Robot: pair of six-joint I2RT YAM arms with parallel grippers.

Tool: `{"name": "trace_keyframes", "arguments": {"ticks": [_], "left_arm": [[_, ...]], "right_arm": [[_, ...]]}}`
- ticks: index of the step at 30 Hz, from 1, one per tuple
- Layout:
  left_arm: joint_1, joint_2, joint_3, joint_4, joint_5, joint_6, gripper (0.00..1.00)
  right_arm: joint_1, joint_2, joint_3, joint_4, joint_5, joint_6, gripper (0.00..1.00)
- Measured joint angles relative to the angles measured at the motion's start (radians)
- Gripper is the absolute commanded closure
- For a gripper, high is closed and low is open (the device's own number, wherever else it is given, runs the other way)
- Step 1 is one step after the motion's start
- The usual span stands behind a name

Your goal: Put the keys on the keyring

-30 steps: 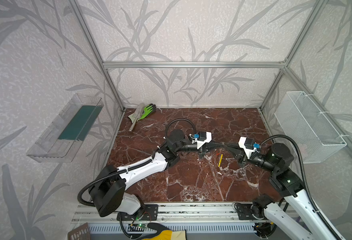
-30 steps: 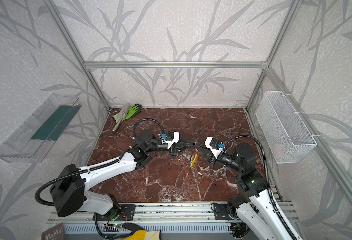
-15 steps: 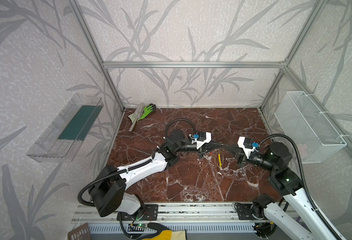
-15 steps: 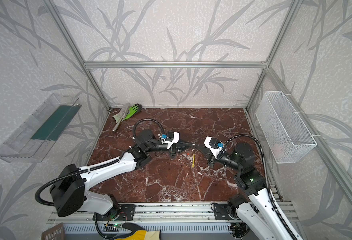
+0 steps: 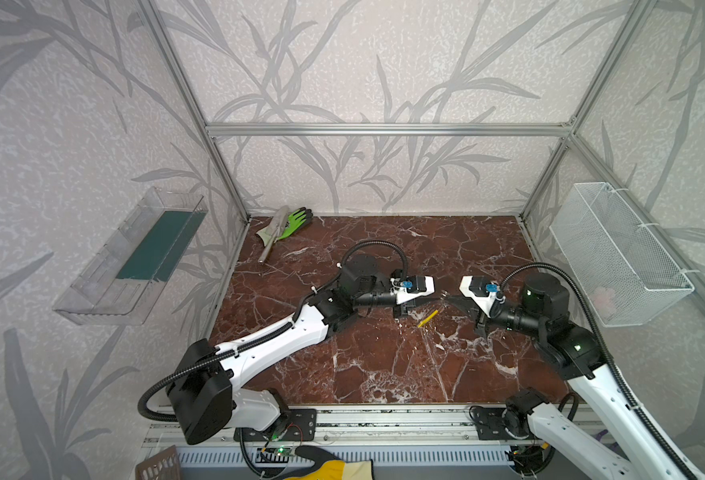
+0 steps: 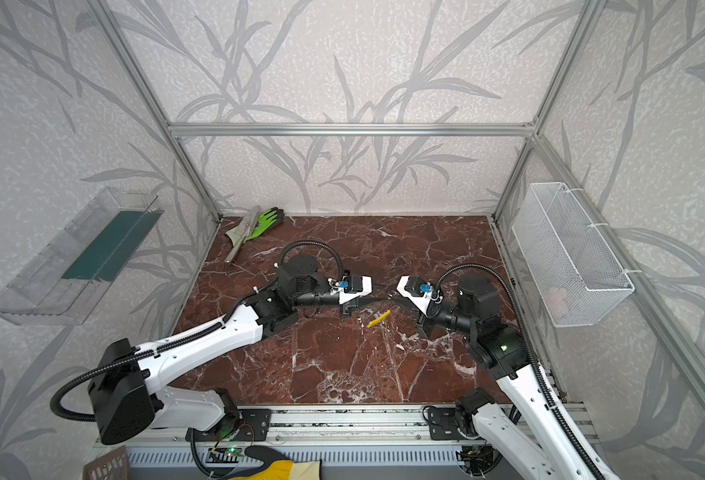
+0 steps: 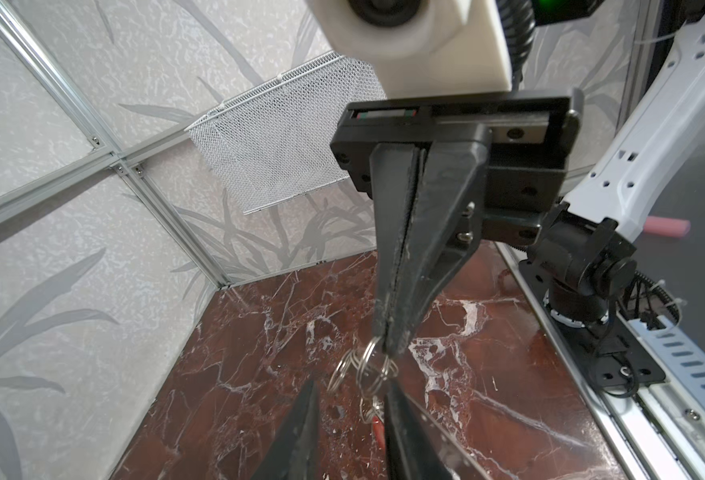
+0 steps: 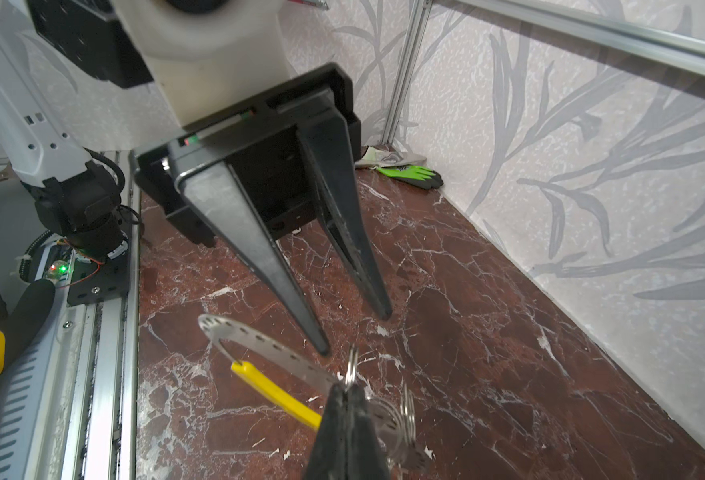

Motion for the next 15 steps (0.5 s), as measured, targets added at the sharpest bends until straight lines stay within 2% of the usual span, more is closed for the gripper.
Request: {"name": "trace_keyframes", "arguments": {"ticks": [7,15], "left_arm": [[-0.013,0.003,0.041,-0.127,-0.041,0.103,0.71],[-0.026,0.031,0.069,-0.187,-0.044,0.153,0.74]], "right_arm": [[0.0,0.029,0.013,-0.058,-0.001,-0.035,1.0],[0.0,0.05,0.032,-0.082,-0.014,-0.055,1.0]]}}
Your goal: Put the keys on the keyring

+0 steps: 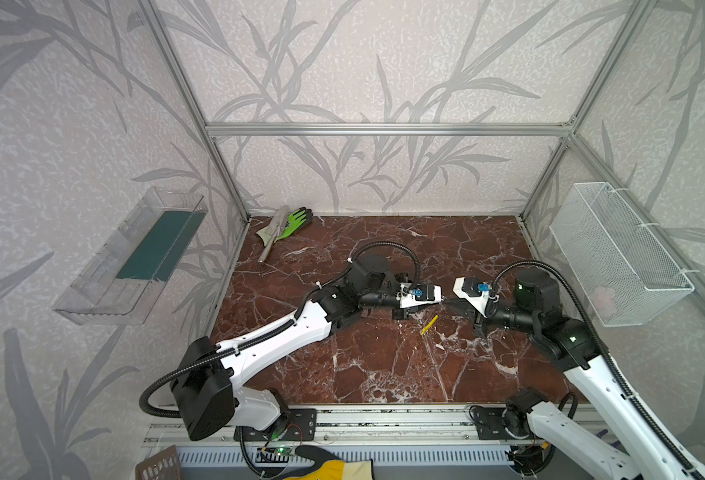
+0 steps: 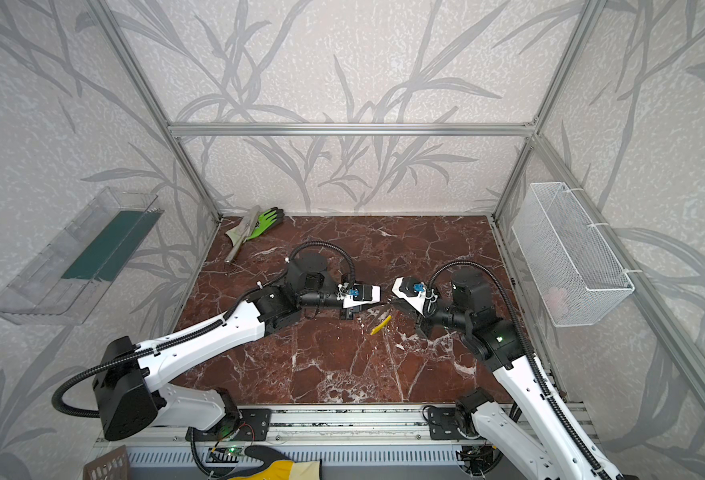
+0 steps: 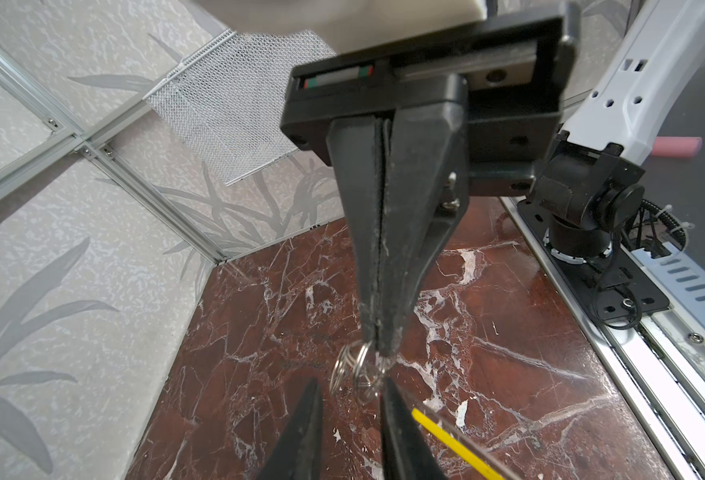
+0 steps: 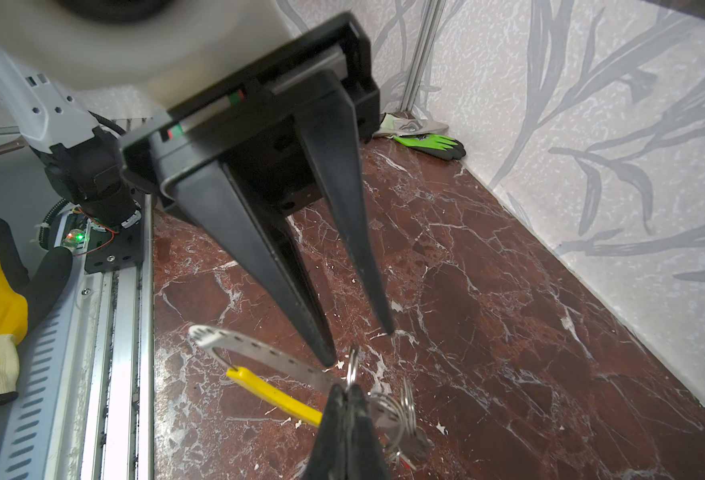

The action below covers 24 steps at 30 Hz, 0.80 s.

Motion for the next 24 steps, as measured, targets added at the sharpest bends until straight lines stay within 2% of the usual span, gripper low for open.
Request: {"name": "trace_keyframes", "arguments": {"ticks": [10,16,19,21,24], "left_arm": [[-0.012,0.021,0.021,-0.037,0.001,0.027,0.79],[-0.013,0.031,0.022,-0.049,0.005,0.025,0.96],[-0.013,0.035,0.035,-0.057,0.005,0.016,1.0],[-0.012,0.035,0.036,-0.056,0.007,0.008,1.0],[-0.013,0.036,0.035,-0.036,0.006,-0.01,1.0]], "right_arm": [[0.0,0.03,0.013,-0.023,-0.023,-0.025,1.0],[-0.001,0.041,0.013,-0.043,-0.018,-0.045,1.0],[0.0,0.039,0.013,-0.042,-0.011,-0.055,1.0],[0.0,0.034,0.013,-0.037,0.0,-0.056,0.87],[0.0,0.01,0.002,0.0,0.019,-0.046,0.76]]}}
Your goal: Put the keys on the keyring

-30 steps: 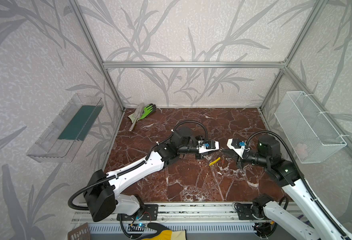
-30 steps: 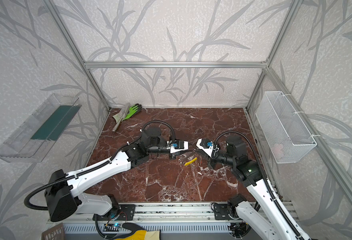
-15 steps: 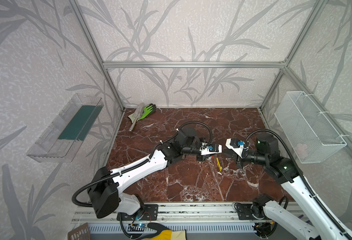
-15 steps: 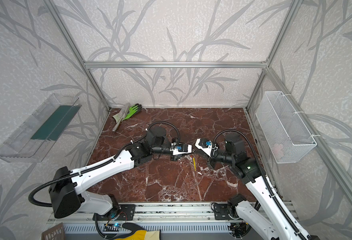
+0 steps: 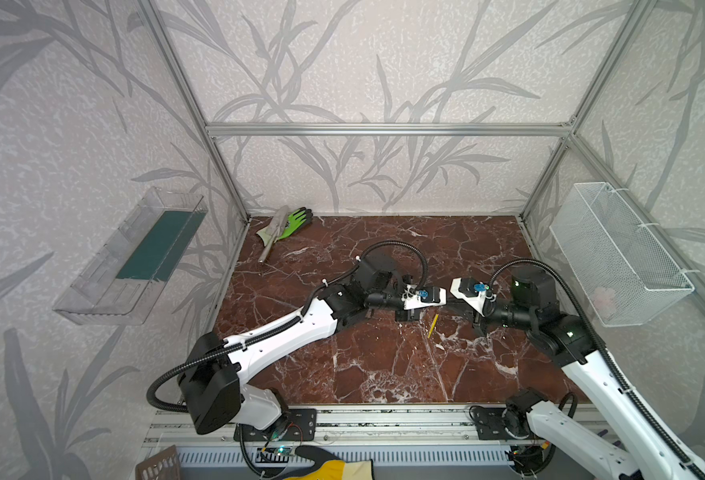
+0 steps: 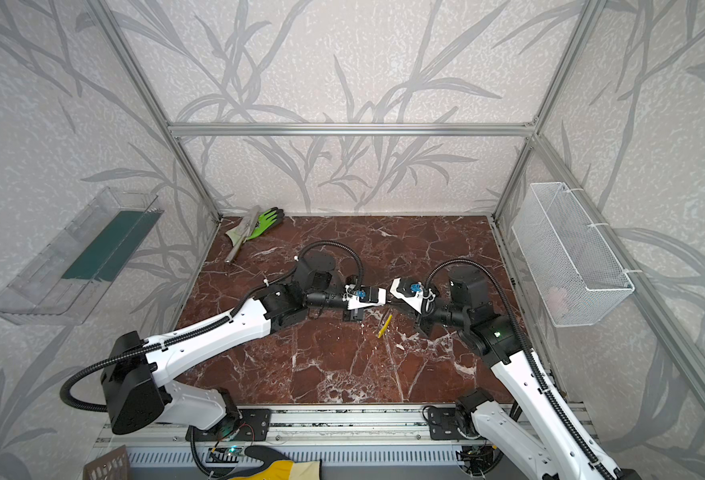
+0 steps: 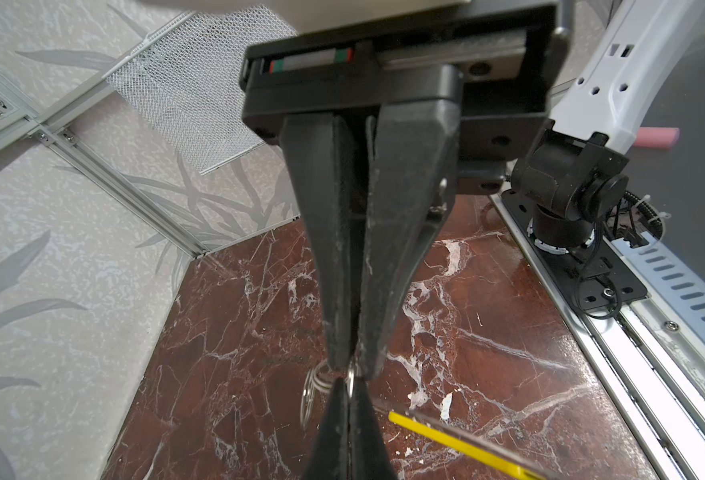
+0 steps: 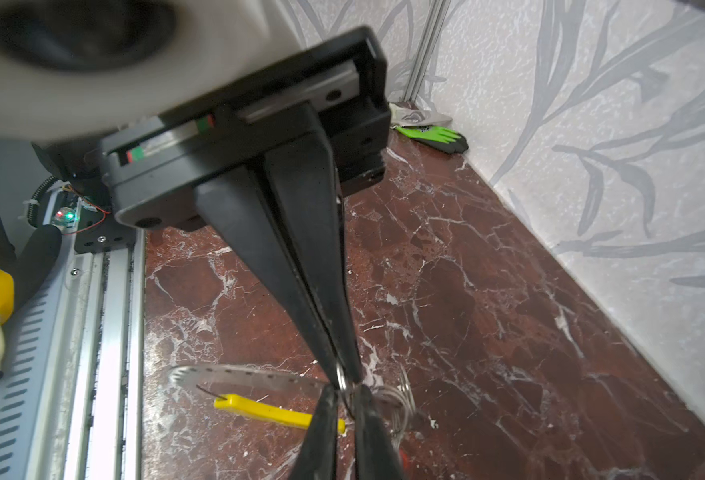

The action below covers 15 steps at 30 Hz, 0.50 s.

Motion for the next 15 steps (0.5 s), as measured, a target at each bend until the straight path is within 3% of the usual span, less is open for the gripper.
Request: {"name": "trace_keyframes", "arguments": {"ticks": [5,15], "left_arm": [[0.003,-0.001,-0.026,0.106,0.005,-0.065,1.0],[0.047,-0.001,-0.144,0.41,0.08,-0.307,1.0]], "right_arm": [[-0.026,-0.115,-0.088,0.1,0.023,0.05,0.7],[-0.062,-0.185,-0.176,0.225,-0.016,0.17,0.73]]}}
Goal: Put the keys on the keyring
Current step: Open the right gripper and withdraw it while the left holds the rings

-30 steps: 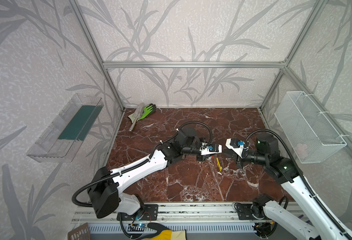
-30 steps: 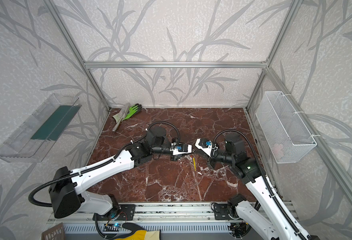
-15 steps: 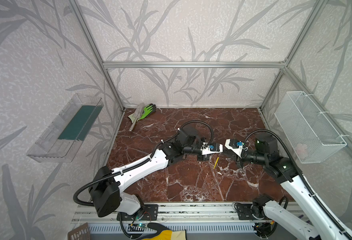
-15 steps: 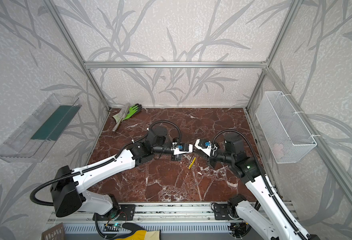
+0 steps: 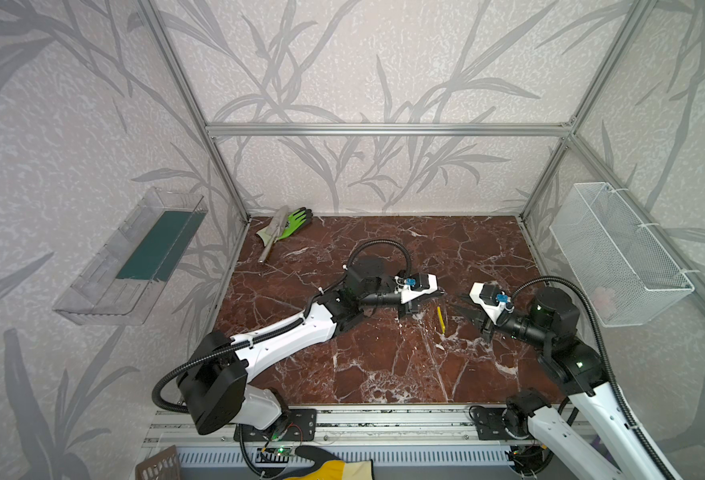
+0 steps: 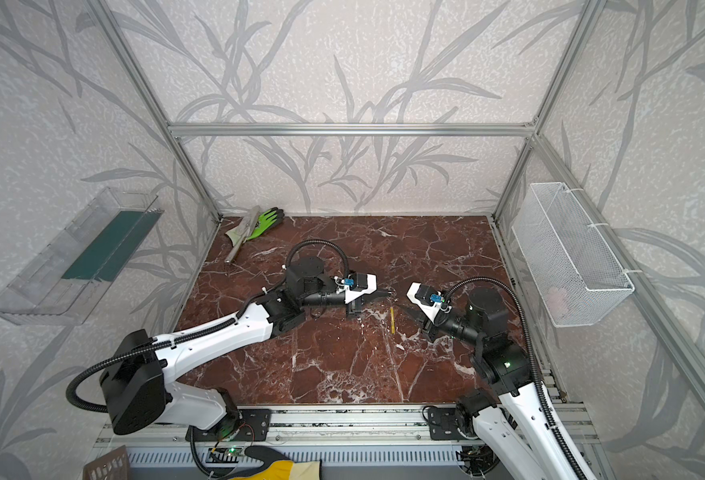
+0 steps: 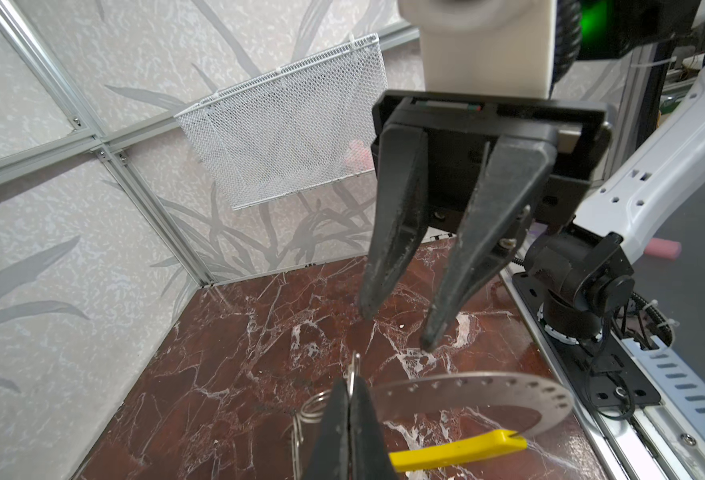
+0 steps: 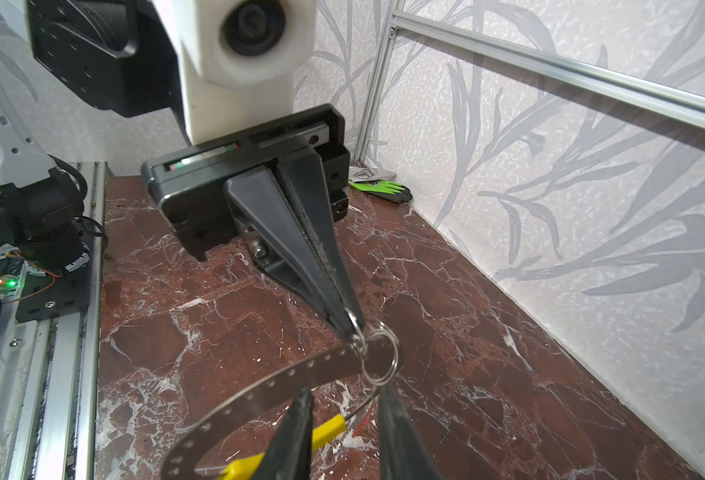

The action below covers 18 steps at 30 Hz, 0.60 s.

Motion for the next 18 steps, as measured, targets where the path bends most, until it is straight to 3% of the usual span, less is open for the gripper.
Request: {"name": "trace_keyframes", "arguments": {"ticks": [13,18], "left_arm": [[0.016,-0.024,-0.051,0.159,0.044,-0.116,1.0],[0.097,-0.071,-0.119,0.164,0.019,-0.132,1.0]], "right_arm": [[0.0,0.071,0.0,0.082,-0.031,0.055,0.71],[0.001,0.127,-0.002,0.081,-0.001,0.075,0.65]]}}
